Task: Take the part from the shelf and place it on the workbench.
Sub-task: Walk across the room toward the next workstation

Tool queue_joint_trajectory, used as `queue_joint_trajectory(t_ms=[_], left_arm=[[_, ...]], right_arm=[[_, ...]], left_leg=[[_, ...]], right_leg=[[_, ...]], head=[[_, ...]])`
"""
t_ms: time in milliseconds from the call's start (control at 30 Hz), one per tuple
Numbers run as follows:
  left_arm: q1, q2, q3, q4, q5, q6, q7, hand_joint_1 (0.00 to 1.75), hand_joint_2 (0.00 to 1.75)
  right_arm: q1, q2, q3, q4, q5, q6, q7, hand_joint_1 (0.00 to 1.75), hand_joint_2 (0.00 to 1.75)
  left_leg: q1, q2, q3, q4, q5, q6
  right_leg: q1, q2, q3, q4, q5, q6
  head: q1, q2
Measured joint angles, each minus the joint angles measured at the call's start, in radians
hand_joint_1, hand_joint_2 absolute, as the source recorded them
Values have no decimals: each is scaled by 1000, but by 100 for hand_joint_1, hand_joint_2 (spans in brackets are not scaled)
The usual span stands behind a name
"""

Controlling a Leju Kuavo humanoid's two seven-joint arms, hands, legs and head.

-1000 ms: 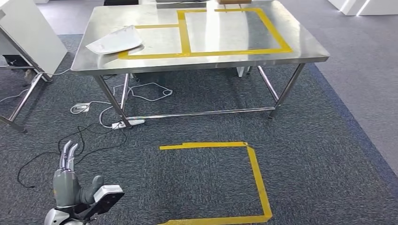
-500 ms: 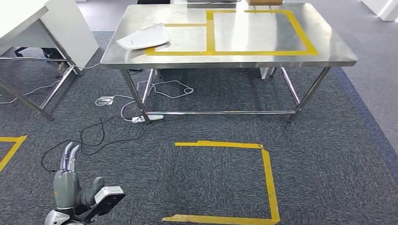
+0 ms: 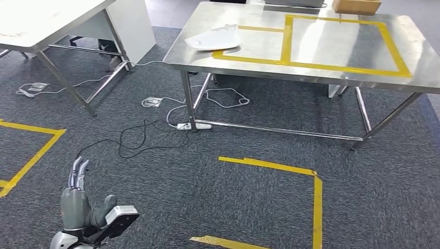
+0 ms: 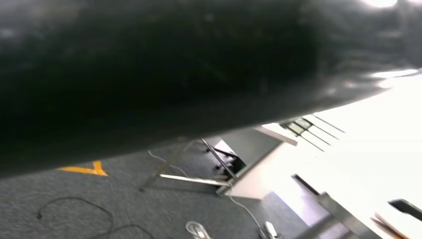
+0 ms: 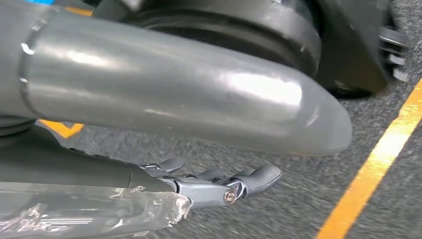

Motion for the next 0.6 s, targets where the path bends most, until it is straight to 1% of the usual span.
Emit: queue_joint_trajectory(t_ms=[33,67,133,167,200,233,267,300,333,367,400,433,467,500,533,567,600], left_arm=[[0,0,0,0,0,0,0,0,0],[1,0,0,0,0,0,0,0,0],[6,1,1,-2,4,-4,1,0,0],[11,2,3,-5,11,-8,1,0,0],[15,2,4,-9,20,-15,0,0,0],[19,2,5,-13,30,-22,-2,0,0],[22,2,7,-15,38,-31,-6,0,0],[25,1,9,-16,44,-39,-11,0,0],[28,0,13,-17,49,-47,-16,0,0],[33,-1,19,-17,52,-54,-21,0,0],[37,-2,24,-17,56,-59,-25,0,0],[40,-2,29,-19,58,-63,-29,0,0],[42,-3,32,-22,60,-66,-31,0,0],[43,-4,34,-25,61,-68,-33,0,0],[43,-5,36,-29,62,-70,-35,0,0],[43,-7,38,-32,62,-74,-37,0,0],[44,-8,41,-33,62,-78,-38,0,0]], right_arm=[[0,0,0,0,1,0,0,0,0],[0,0,-1,0,2,0,1,0,0],[-1,2,-1,0,9,0,1,0,0],[-1,3,-1,0,13,-1,1,0,0],[-1,6,-1,0,16,-1,2,0,0],[0,9,-1,0,19,-3,2,0,0],[0,11,-1,0,21,-5,1,0,0],[2,13,0,0,23,-7,1,0,0],[3,16,0,0,25,-9,1,0,0],[3,19,0,0,27,-10,0,0,0],[2,21,0,0,29,-11,0,0,0],[2,24,0,0,30,-12,-1,0,0],[1,27,0,0,31,-12,-1,0,0],[0,29,0,0,31,-12,-1,0,0],[0,31,0,0,31,-12,-2,0,0],[0,32,0,0,32,-13,-2,0,0],[0,33,0,0,32,-14,-2,0,0]], left_leg=[[0,-10,-3,1,2,-4],[1,-20,-9,3,4,-9],[4,-39,-19,4,10,-23],[3,-34,-25,11,5,-29],[3,-17,-35,32,-12,-34],[2,7,-55,75,-39,-39],[3,35,-83,135,-73,-45],[5,52,-114,202,-105,-50],[7,62,-138,254,-124,-55],[9,67,-147,277,-124,-58],[10,71,-135,261,-106,-59],[11,79,-104,207,-72,-59],[9,103,-63,133,-40,-56],[5,129,-26,64,-18,-50],[1,151,-1,15,-7,-43],[-4,164,9,-8,-6,-36],[-7,158,7,-12,-7,-29]], right_leg=[[-1,16,20,-42,10,-4],[-1,23,29,-59,8,-5],[-3,4,36,-71,9,-9],[-5,-7,36,-76,14,-13],[-7,-20,39,-82,18,-17],[-10,-35,40,-87,20,-21],[-8,-49,40,-89,21,-23],[-8,-65,39,-88,20,-25],[-7,-81,38,-88,20,-25],[-7,-96,38,-88,19,-25],[-7,-110,39,-88,18,-24],[-6,-122,41,-88,17,-22],[-6,-133,44,-87,15,-20],[-3,-143,47,-86,13,-15],[0,-154,49,-84,10,-11],[4,-165,50,-83,8,-6],[6,-177,51,-83,7,-2]], head=[[0,0],[0,0],[1,0],[0,0],[-4,0],[-8,0],[-13,0],[-16,0],[-16,0],[-17,0],[-16,0],[-17,0],[-17,0],[-18,0],[-19,0],[-20,0],[-21,0]])
